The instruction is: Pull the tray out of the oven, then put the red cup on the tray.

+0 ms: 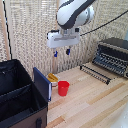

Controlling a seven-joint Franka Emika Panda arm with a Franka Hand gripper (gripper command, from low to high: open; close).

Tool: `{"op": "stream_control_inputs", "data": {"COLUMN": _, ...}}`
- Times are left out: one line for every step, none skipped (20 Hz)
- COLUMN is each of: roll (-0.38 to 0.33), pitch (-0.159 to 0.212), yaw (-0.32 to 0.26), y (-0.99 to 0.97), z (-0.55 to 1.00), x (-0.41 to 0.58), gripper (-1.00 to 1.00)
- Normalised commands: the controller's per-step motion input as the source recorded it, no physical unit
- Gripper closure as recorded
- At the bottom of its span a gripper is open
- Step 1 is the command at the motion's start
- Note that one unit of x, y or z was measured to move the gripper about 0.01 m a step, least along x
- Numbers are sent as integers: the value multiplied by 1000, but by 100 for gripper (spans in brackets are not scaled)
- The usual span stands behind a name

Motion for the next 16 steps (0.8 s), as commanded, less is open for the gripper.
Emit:
{"op": "stream_control_inputs", "data": {"roll": -260, "pitch": -80, "yaw": 181, "y": -280, "z": 71, "x": -123, "gripper": -100}}
{"op": "stream_control_inputs", "data": {"roll": -305, "pitch": -72, "yaw": 175, "y": -203, "z": 0, "x": -71, "gripper": -100}}
{"op": "stream_control_inputs", "data": {"roll": -305, "pitch": -72, "yaw": 175, "y": -203, "z": 0, "x": -71, "gripper": -100}}
{"op": "stream_control_inputs", "data": {"roll": -306, "pitch": -72, "yaw": 176, "y": -203, "z": 0, "x": -71, "gripper": -100}}
{"op": "stream_control_inputs", "data": {"roll": -306, "pitch": -76, "yaw": 177, "y": -203, "z": 0, "x": -74, "gripper": -100}}
{"op": "stream_control_inputs", "data": {"roll": -306, "pitch": -79, "yaw": 179, "y": -200, "z": 0, "x": -77, "gripper": -100}}
{"op": "stream_control_inputs", "data": {"roll": -305, "pitch": -79, "yaw": 179, "y": -200, "z": 0, "x": -74, "gripper": -100}}
{"op": "stream_control_inputs", "data": {"roll": -305, "pitch": -79, "yaw": 179, "y": -200, "z": 0, "x": -74, "gripper": -100}}
{"op": "stream_control_inputs", "data": {"roll": -305, "pitch": -79, "yaw": 179, "y": -200, "z": 0, "x": -74, "gripper": -100}}
{"op": "stream_control_inputs", "data": {"roll": -304, "pitch": -80, "yaw": 181, "y": -194, "z": 0, "x": -74, "gripper": -100}}
{"op": "stream_control_inputs", "data": {"roll": -304, "pitch": -80, "yaw": 182, "y": -189, "z": 0, "x": -69, "gripper": -100}}
{"op": "stream_control_inputs", "data": {"roll": -304, "pitch": -78, "yaw": 184, "y": -177, "z": 0, "x": -51, "gripper": -100}}
{"op": "stream_control_inputs", "data": {"roll": -311, "pitch": -64, "yaw": 180, "y": -186, "z": 0, "x": -51, "gripper": -100}}
{"op": "stream_control_inputs", "data": {"roll": -318, "pitch": -45, "yaw": 174, "y": -200, "z": 0, "x": -60, "gripper": -100}}
{"op": "stream_control_inputs", "data": {"roll": -319, "pitch": -43, "yaw": 173, "y": -200, "z": 0, "x": -60, "gripper": -100}}
{"op": "stream_control_inputs", "data": {"roll": -316, "pitch": -50, "yaw": 168, "y": -223, "z": 0, "x": -71, "gripper": -100}}
